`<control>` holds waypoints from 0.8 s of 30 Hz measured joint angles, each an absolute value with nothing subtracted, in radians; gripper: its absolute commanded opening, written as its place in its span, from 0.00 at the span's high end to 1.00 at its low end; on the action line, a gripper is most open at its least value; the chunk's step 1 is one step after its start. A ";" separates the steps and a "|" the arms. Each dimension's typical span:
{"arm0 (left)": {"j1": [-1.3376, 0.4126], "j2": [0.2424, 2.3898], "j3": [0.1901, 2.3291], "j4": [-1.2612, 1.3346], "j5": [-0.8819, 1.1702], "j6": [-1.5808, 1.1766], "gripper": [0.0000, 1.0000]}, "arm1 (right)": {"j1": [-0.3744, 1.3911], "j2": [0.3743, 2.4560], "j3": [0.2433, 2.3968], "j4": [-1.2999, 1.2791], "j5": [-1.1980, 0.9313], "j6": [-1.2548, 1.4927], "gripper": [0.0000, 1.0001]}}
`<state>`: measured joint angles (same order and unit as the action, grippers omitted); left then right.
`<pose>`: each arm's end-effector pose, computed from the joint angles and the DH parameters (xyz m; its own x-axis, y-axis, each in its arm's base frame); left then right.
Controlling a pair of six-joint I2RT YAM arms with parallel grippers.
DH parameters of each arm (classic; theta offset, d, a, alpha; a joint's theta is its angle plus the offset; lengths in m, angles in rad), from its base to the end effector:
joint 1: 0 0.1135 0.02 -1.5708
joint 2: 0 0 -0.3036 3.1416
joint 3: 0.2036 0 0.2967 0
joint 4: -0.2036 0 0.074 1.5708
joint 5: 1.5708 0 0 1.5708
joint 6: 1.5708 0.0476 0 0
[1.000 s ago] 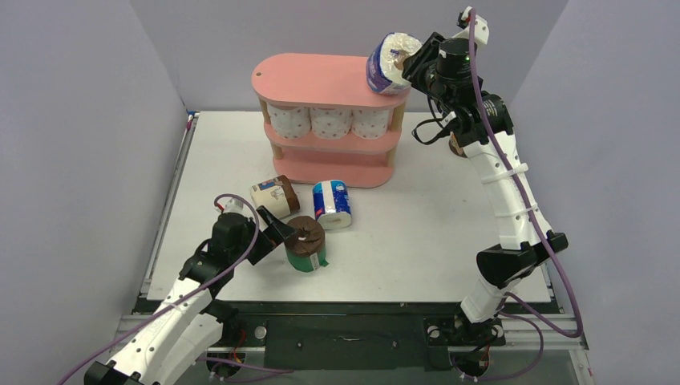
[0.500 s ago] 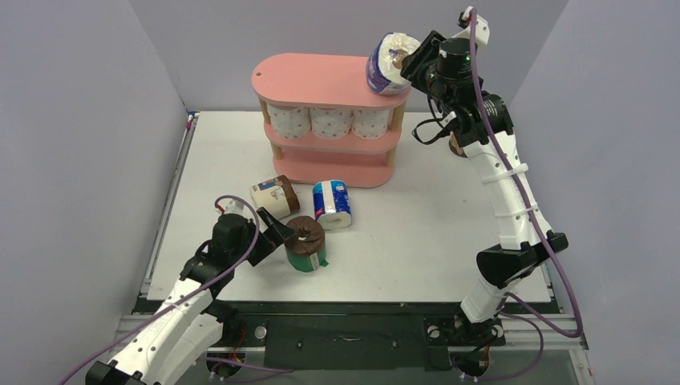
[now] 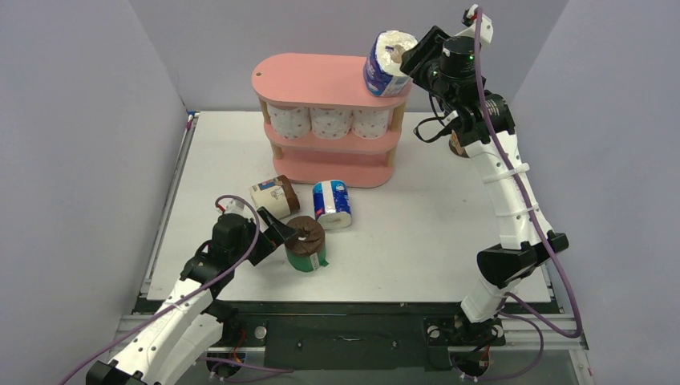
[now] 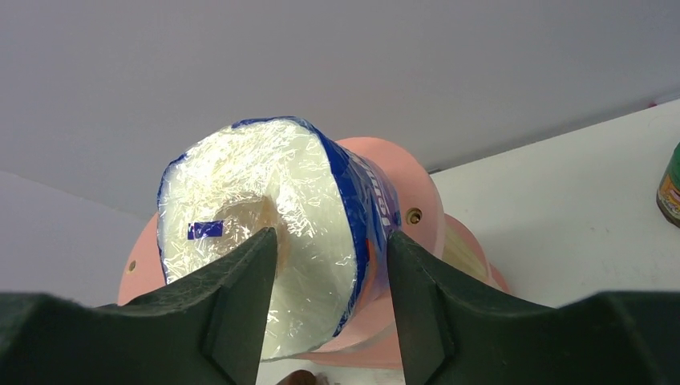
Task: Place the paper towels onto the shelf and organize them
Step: Place the paper towel on the shelf.
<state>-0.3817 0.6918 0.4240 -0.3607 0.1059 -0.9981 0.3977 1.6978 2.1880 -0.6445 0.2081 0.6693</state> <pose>0.1656 -0.0719 0.2168 -0.6737 -0.6301 -0.3861 -0.2148 0.6669 -0.7135 0.3779 0.1481 0.5859 -0.2295 0.5621 -0.7946 -0.0617 0.8064 0.5882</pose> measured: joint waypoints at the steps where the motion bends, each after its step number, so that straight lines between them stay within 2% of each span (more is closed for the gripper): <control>1: -0.381 0.692 0.423 -0.360 0.107 -0.998 0.02 | 0.398 1.698 2.188 -0.644 0.207 0.671 0.50; 6: -0.377 0.693 0.419 -0.355 0.110 -0.999 0.02 | 0.393 1.698 2.188 -0.644 0.198 0.673 0.48; 14: -0.377 0.694 0.413 -0.346 0.115 -0.999 0.02 | 0.392 1.698 2.188 -0.644 0.192 0.676 0.40; 24: -0.377 0.692 0.403 -0.332 0.133 -0.999 0.02 | 0.392 1.698 2.188 -0.644 0.181 0.675 0.39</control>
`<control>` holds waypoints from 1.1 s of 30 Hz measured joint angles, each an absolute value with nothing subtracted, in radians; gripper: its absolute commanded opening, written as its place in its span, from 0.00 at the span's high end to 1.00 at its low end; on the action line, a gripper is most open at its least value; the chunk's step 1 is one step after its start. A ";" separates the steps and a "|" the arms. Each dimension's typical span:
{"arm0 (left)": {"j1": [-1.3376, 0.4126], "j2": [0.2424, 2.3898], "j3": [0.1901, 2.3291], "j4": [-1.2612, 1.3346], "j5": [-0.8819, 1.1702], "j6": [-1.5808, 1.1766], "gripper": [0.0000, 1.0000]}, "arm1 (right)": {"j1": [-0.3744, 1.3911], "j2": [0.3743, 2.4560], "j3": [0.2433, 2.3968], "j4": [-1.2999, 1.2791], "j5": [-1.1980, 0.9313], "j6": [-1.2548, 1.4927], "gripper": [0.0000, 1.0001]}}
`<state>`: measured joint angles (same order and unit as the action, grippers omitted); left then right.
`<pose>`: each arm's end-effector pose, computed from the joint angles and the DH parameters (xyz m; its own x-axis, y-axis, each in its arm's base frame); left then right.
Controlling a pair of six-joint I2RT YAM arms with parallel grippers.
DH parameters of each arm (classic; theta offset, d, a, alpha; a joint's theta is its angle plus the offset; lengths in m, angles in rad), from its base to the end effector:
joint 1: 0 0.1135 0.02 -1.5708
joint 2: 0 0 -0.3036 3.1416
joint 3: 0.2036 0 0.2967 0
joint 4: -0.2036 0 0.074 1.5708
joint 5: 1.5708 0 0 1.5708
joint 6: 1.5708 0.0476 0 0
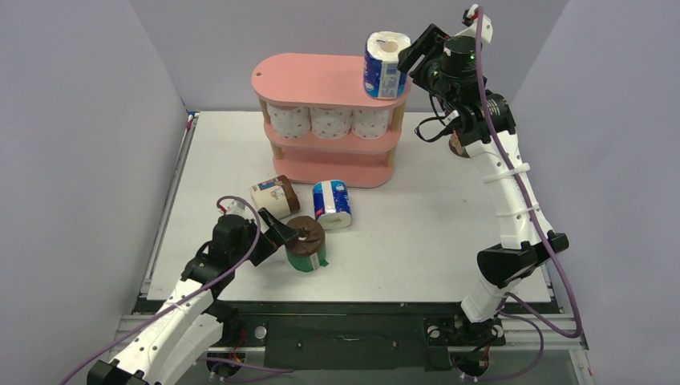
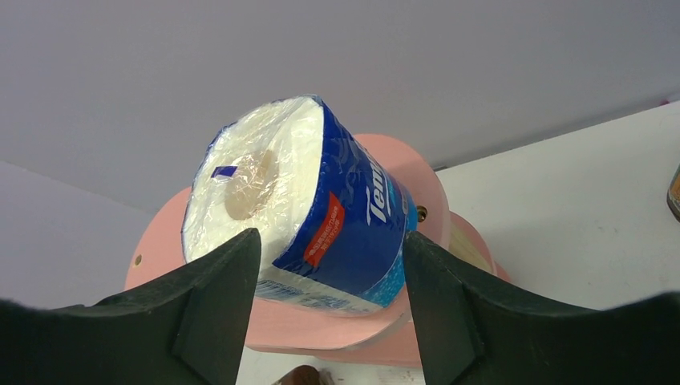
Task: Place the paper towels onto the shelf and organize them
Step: Place the paper towel on the shelf.
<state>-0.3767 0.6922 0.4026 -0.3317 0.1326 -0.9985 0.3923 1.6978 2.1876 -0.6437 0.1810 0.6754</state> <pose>0.1654 -0.0722 0.2112 -0.6837 -0.6256 -0.3757 -0.2034 0.6578 -0.7252 0.3785 0.1473 0.5858 -0.2429 0.5651 -0.7885 -0.0767 0.7991 0.5963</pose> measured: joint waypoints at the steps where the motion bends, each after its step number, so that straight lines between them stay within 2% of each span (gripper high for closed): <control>1: -0.377 0.692 0.403 -0.331 0.133 -0.999 0.02 | 0.392 1.698 2.187 -0.644 0.179 0.675 0.39; 12: -0.376 0.690 0.397 -0.323 0.137 -0.999 0.02 | 0.392 1.698 2.128 -0.565 0.140 0.678 0.36; 33: -0.364 0.686 0.397 -0.322 0.139 -1.000 0.02 | 0.392 1.725 2.117 -0.494 0.033 0.708 0.36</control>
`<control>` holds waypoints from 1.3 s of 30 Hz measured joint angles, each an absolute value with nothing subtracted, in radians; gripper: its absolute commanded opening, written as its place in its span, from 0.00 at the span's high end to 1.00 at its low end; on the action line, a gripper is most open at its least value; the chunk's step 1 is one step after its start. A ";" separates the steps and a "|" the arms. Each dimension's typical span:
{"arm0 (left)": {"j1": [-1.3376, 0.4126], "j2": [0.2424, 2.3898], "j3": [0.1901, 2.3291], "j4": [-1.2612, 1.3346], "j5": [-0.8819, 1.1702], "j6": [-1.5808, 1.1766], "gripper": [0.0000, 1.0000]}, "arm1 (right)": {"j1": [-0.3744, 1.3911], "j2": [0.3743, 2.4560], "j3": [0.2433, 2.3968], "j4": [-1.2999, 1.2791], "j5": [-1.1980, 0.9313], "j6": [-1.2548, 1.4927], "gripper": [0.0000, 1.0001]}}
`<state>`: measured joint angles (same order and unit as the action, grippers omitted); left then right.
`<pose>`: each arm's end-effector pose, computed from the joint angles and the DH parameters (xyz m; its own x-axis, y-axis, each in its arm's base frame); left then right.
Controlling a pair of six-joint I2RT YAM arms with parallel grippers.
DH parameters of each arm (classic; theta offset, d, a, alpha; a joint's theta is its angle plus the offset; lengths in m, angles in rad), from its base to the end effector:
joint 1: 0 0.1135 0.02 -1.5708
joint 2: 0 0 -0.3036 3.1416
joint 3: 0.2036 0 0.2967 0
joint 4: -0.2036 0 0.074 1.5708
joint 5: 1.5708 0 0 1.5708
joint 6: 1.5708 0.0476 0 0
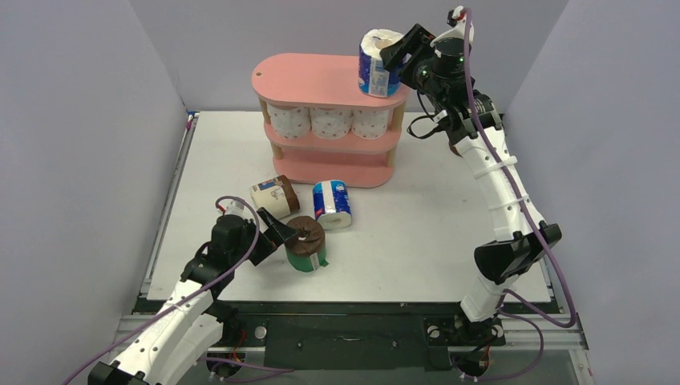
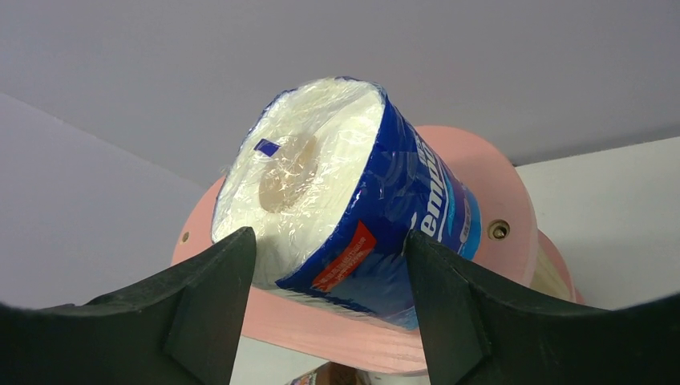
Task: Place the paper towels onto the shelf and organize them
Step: Place the paper towel on the shelf.
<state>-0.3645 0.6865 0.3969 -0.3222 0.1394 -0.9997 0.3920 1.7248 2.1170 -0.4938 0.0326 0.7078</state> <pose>0.1658 -0.0703 0.2109 -0.6765 -0.6336 -0.3754 -0.2032 0.6505 -0.7318 0.4008 0.1640 0.5677 -0.3000 0.5791 -0.7580 -0.2064 0.7364 0.6443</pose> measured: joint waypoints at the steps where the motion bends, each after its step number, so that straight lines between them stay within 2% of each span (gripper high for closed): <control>1: -0.364 0.685 0.397 -0.322 0.139 -0.999 0.02 | 0.392 1.728 2.117 -0.488 0.029 0.711 0.36; 19: -0.357 0.675 0.397 -0.323 0.139 -0.999 0.02 | 0.387 1.746 2.092 -0.418 -0.017 0.739 0.35; 26: -0.356 0.676 0.397 -0.323 0.139 -0.999 0.02 | 0.386 1.724 2.052 -0.403 -0.015 0.733 0.18; 39: -0.352 0.669 0.406 -0.342 0.129 -0.983 0.02 | 0.385 1.583 1.984 -0.397 -0.012 0.708 0.15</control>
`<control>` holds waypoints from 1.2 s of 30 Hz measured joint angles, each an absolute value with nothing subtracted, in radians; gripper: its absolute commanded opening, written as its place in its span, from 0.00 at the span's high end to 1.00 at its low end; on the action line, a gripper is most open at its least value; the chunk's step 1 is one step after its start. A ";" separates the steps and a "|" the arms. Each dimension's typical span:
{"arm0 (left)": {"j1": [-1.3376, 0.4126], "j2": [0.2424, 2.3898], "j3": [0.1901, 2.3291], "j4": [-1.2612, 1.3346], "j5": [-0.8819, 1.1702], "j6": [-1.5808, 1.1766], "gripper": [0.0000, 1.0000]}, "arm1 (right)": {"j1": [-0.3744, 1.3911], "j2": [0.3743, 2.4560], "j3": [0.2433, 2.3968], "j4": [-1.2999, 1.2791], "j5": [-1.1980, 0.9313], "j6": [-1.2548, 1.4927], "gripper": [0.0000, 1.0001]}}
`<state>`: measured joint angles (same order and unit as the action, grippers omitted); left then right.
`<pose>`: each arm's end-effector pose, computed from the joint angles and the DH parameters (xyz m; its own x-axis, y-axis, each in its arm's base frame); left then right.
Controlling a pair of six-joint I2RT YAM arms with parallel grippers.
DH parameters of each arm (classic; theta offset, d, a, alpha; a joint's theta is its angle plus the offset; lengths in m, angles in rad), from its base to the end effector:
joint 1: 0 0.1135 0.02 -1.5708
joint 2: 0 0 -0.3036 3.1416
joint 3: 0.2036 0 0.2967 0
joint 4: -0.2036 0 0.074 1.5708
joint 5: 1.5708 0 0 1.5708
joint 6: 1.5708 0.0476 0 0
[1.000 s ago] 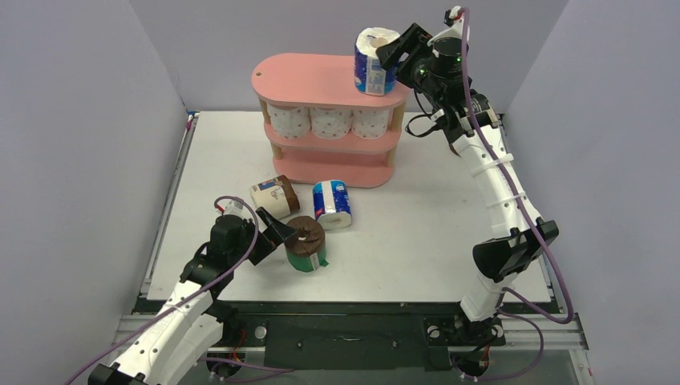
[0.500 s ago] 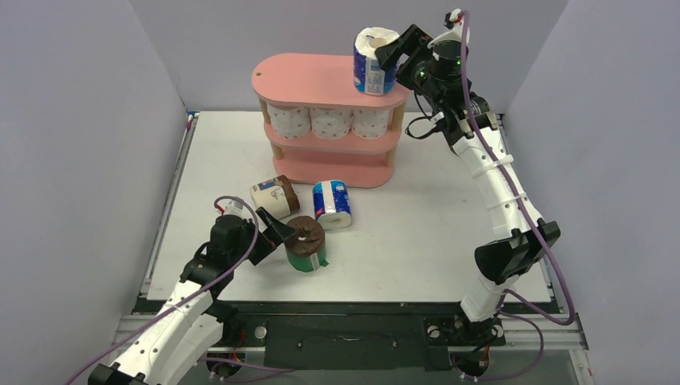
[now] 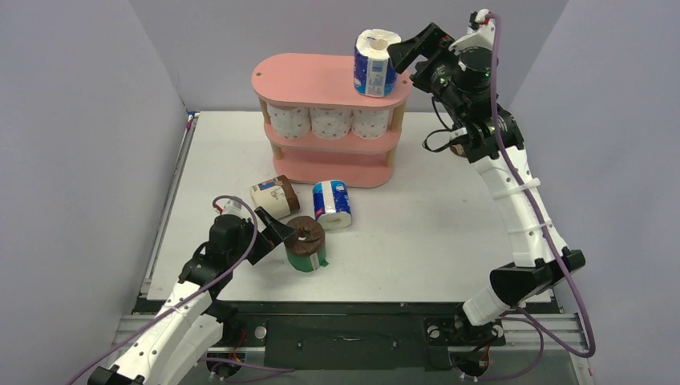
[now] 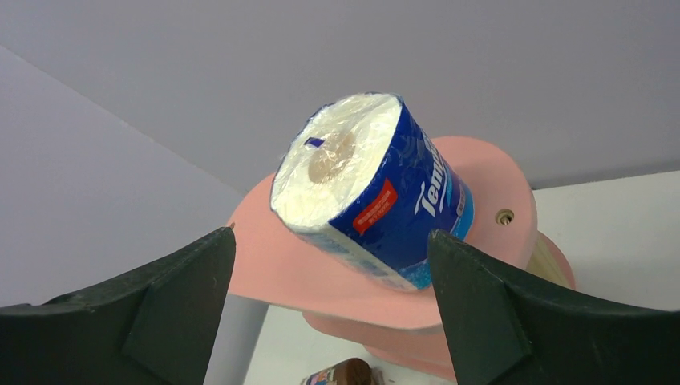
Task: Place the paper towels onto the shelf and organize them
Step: Place the paper towel on the shelf, then adjust the paper towel at the center of the board.
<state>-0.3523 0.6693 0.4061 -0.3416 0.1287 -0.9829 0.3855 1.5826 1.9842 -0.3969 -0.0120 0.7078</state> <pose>0.1648 -0.0671 0.2153 -0.6632 -0.6354 -0.3955 -0.1993 0.6593 -0.7250 0.3604 0.1469 0.5865 -0.2484 0.6008 -0.7598 -0.2970 0.6994 0.6501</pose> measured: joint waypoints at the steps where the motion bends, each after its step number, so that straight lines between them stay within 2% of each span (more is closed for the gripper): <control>1: -0.351 0.667 0.409 -0.347 0.127 -0.982 0.02 | 0.385 1.560 1.970 -0.396 -0.011 0.704 0.15; 7: -0.343 0.648 0.442 -0.389 0.107 -0.971 0.02 | 0.386 1.373 1.818 -0.387 -0.009 0.683 0.15; 13: -0.336 0.631 0.493 -0.441 0.081 -0.950 0.02 | 0.419 1.100 1.531 -0.345 0.024 0.637 0.15; 21: -0.332 0.616 0.558 -0.533 -0.017 -0.930 0.04 | 0.546 0.792 1.166 -0.349 0.109 0.541 0.14; 30: -0.323 0.565 0.595 -0.638 -0.160 -0.950 0.04 | 0.565 0.651 0.765 -0.338 0.179 0.642 0.11; 36: -0.321 0.597 0.595 -0.590 -0.072 -0.876 0.00 | 0.588 0.684 0.615 -0.277 0.129 0.713 0.11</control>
<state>-0.3210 0.5968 0.5945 -0.5900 -0.0723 -0.8764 0.5880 0.6838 0.6151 -0.2768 0.1287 0.7128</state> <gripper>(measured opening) 0.983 0.890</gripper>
